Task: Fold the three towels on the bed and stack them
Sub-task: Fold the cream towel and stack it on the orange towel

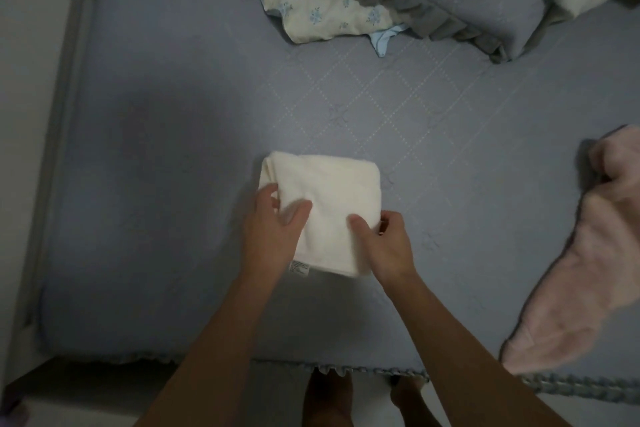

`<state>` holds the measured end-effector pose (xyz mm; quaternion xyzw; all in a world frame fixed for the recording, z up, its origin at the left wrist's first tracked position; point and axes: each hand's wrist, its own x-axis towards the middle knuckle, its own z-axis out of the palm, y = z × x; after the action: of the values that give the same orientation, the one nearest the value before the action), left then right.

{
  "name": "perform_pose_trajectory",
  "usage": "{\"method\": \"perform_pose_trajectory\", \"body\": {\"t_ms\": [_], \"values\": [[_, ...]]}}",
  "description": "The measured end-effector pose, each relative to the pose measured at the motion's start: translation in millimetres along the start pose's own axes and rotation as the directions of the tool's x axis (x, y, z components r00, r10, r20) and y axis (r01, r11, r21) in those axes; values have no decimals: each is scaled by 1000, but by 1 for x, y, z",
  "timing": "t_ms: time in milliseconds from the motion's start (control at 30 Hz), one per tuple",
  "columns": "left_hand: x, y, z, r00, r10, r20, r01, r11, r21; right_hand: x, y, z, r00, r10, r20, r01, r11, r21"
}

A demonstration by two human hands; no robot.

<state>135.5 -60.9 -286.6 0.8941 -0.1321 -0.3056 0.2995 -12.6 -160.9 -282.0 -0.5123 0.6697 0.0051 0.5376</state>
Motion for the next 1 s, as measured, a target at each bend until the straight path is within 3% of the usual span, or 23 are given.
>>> {"method": "perform_pose_trajectory", "body": {"t_ms": [67, 167, 267, 400, 467, 567, 667, 733, 800, 900, 1000], "values": [[0, 1, 0, 989, -105, 108, 114, 990, -82, -1, -1, 0, 1000, -2, -7, 2, 1000, -4], [5, 0, -9, 983, -92, 161, 133, 954, -270, 4, -7, -3, 997, -21, -72, 21, 1000, -5], [11, -3, -24, 972, -107, 210, 174, 925, -337, 10, -17, -6, 969, -205, -135, 193, 976, -97], [17, -12, -32, 921, -215, 324, 291, 934, -207, 29, -42, -5, 870, -492, 35, 480, 828, -290], [27, -12, -32, 917, -258, 305, 332, 916, -224, 43, -52, -4, 843, -519, 142, 521, 721, -457], [41, -1, -27, 882, -300, 363, 440, 798, -411, 53, -62, -4, 823, -490, 286, 544, 539, -643], [45, 9, -18, 959, -142, 247, 227, 905, -360, 57, -68, -5, 773, -494, 398, 615, 428, -662], [45, 10, -14, 991, -24, 131, 67, 939, -338, 62, -70, -10, 769, -518, 375, 617, 445, -650], [48, 4, -9, 997, 17, 78, 8, 951, -310, 66, -67, -15, 799, -538, 268, 556, 492, -670], [47, 0, 3, 997, -67, 41, 75, 965, -250, 63, -57, -7, 857, -491, 156, 432, 518, -739], [40, 3, 6, 983, -163, 87, 184, 889, -419, 54, -59, 8, 878, -459, 135, 399, 547, -736]]}}
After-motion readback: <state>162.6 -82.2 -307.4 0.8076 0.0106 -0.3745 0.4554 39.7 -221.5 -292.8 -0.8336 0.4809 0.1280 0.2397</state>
